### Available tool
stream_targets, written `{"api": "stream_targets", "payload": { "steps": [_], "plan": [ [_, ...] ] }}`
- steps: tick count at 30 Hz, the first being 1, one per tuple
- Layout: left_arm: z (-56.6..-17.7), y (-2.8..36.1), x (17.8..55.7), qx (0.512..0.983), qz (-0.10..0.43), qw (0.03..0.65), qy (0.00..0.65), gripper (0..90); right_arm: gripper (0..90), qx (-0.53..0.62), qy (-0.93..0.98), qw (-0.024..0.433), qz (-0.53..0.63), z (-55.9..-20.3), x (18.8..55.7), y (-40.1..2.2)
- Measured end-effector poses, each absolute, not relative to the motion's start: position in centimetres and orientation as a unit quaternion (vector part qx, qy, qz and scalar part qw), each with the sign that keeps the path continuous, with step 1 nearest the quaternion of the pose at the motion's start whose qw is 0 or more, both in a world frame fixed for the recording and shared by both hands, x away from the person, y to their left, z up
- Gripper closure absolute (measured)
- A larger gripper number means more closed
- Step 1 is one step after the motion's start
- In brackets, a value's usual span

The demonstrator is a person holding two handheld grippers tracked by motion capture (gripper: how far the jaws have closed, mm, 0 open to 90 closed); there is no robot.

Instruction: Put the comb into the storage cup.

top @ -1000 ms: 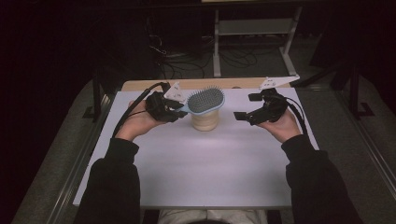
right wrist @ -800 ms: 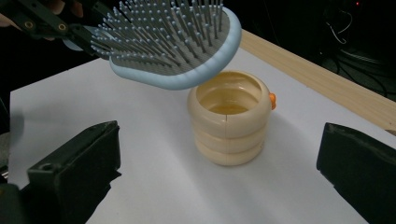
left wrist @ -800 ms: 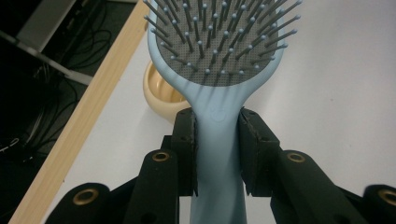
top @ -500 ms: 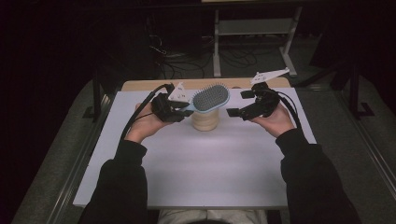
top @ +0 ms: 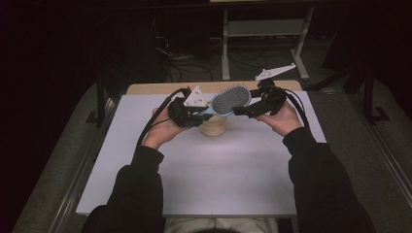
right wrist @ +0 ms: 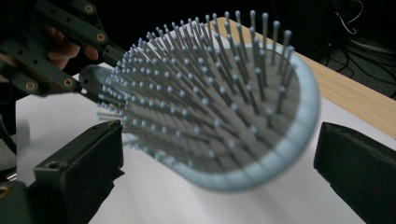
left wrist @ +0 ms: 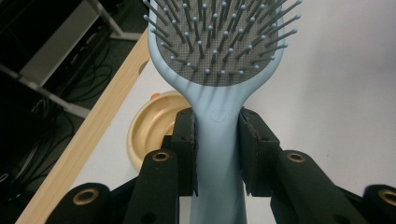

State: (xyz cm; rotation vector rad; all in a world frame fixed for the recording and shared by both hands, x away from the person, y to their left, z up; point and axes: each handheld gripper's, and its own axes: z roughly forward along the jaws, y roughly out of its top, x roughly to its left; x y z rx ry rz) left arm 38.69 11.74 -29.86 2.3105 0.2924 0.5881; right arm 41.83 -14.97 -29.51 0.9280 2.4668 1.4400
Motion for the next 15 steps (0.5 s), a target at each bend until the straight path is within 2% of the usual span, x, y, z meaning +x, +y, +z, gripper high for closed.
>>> {"api": "stream_targets", "payload": {
  "steps": [9,13,15],
  "plan": [
    [-30.36,12.1,38.7,0.876,0.245,0.395,0.126,70.2,2.5,0.334,0.805,0.052,0.487,-29.2,42.53,-15.21],
    [-30.38,12.14,38.8,0.871,0.247,0.404,0.133,70.2,9.0,0.334,0.801,0.037,0.496,-28.9,42.74,-15.26],
    [-30.45,12.15,38.84,0.868,0.243,0.409,0.141,70.3,15.3,0.333,0.79,0.011,0.514,-28.77,42.85,-15.51]
  ]
}}
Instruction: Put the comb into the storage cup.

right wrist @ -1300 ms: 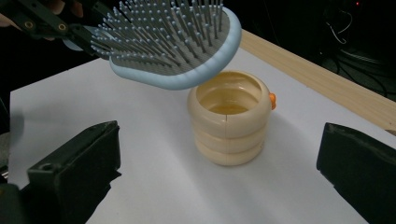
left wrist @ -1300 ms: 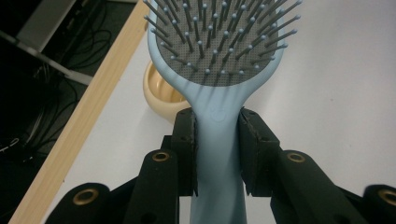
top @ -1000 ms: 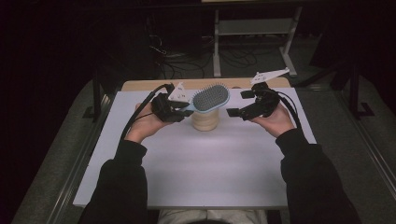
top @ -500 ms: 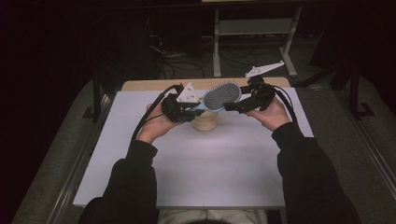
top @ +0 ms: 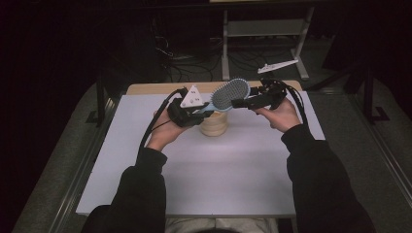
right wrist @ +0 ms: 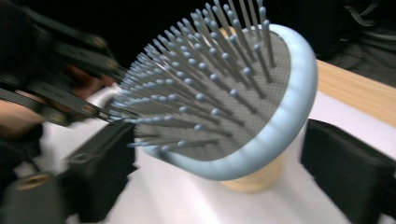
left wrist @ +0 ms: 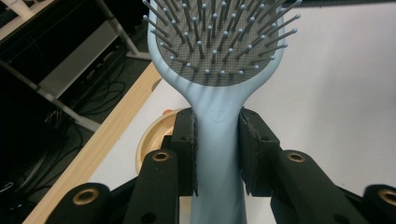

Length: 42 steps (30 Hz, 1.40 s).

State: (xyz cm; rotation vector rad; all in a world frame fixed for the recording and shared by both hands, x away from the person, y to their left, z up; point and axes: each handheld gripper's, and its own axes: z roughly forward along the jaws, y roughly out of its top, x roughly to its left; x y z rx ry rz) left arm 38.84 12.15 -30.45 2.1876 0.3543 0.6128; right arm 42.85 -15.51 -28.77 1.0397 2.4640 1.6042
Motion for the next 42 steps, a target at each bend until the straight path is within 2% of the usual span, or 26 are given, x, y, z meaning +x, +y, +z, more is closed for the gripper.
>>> {"api": "stream_targets", "payload": {
  "steps": [3,6,10,13,17,25,28,31,40,42],
  "plan": [
    [-30.7,11.8,38.7,0.869,0.247,0.407,0.14,70.3,21.7,0.327,0.777,-0.03,0.537,-28.6,43.0,-15.5],
    [-30.7,11.7,38.6,0.87,0.25,0.402,0.139,70.2,25.7,0.336,0.787,-0.017,0.516,-28.6,43.0,-14.8],
    [-30.8,11.9,38.8,0.87,0.25,0.4,0.143,70.2,34.4,0.349,0.781,-0.036,0.517,-28.2,43.2,-14.7],
    [-31.0,11.8,38.8,0.87,0.255,0.395,0.15,69.9,45.7,0.339,0.784,-0.043,0.519,-27.7,43.1,-14.6],
    [-31.3,11.6,39.2,0.873,0.244,0.394,0.155,69.9,53.2,0.329,0.797,-0.023,0.506,-26.8,42.7,-14.0],
    [-30.8,12.7,40.0,0.845,0.189,0.462,0.194,65.0,56.9,0.333,0.797,-0.004,0.505,-24.9,42.2,-13.4],
    [-30.7,13.3,40.3,0.834,0.184,0.479,0.204,56.7,57.0,0.325,0.801,0.016,0.503,-24.1,41.9,-13.0],
    [-30.6,13.7,40.0,0.824,0.207,0.484,0.21,47.3,57.2,0.32,0.806,0.027,0.497,-23.3,41.8,-12.7],
    [-30.2,15.2,40.1,0.814,0.175,0.509,0.219,21.0,57.0,0.309,0.812,0.051,0.493,-21.8,41.7,-12.1],
    [-30.1,15.7,40.1,0.81,0.173,0.515,0.219,19.0,57.0,0.309,0.813,0.058,0.491,-21.5,41.8,-12.1]
  ]
}}
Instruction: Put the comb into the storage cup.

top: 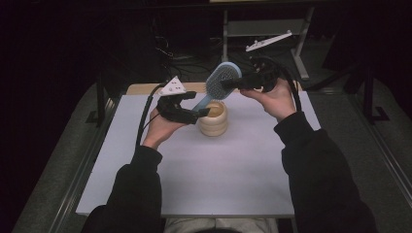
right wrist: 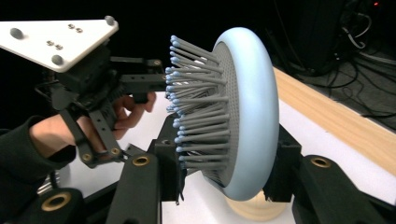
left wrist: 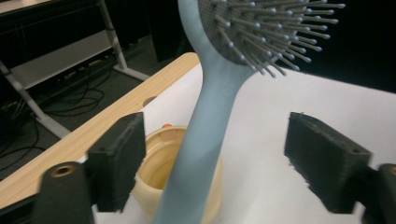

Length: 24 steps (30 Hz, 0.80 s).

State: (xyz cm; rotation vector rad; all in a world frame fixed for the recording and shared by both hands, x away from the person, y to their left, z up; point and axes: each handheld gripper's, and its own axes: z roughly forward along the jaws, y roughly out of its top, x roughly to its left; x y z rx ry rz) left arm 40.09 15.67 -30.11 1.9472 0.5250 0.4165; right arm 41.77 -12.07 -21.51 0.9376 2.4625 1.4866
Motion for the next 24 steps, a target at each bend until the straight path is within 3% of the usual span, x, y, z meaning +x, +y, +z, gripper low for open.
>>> {"api": "stream_targets", "payload": {
  "steps": [9,24],
  "plan": [
    [-29.9,17.1,39.9,0.804,0.151,0.529,0.225,0.1,56.9,0.312,0.81,0.073,0.491,-20.6,42.0,-12.5],
    [-30.9,20.1,39.3,0.787,0.163,0.541,0.247,0.0,56.7,0.328,0.8,0.103,0.492,-19.4,42.5,-14.5]
  ]
}}
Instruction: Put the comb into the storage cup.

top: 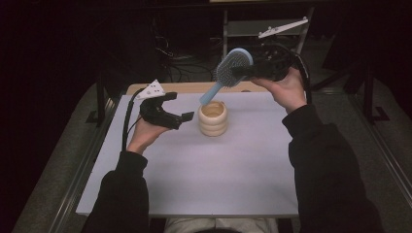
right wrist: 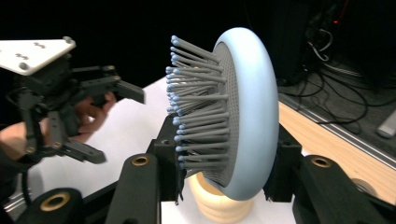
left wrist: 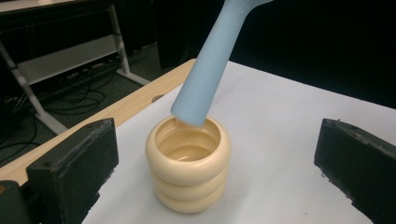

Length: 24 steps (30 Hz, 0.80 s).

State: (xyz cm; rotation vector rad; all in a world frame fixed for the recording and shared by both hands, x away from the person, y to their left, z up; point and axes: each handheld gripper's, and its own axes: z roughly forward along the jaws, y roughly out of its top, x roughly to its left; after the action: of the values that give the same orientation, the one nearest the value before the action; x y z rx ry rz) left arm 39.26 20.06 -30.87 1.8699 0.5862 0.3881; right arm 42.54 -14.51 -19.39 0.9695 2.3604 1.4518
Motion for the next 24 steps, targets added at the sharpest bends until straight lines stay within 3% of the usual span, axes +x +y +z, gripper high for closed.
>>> {"api": "stream_targets", "payload": {
  "steps": [24],
  "plan": [
    [-34.2,26.4,36.7,0.767,0.182,0.543,0.291,0.0,56.5,0.355,0.8,0.125,0.468,-20.4,43.7,-16.5]
  ]
}}
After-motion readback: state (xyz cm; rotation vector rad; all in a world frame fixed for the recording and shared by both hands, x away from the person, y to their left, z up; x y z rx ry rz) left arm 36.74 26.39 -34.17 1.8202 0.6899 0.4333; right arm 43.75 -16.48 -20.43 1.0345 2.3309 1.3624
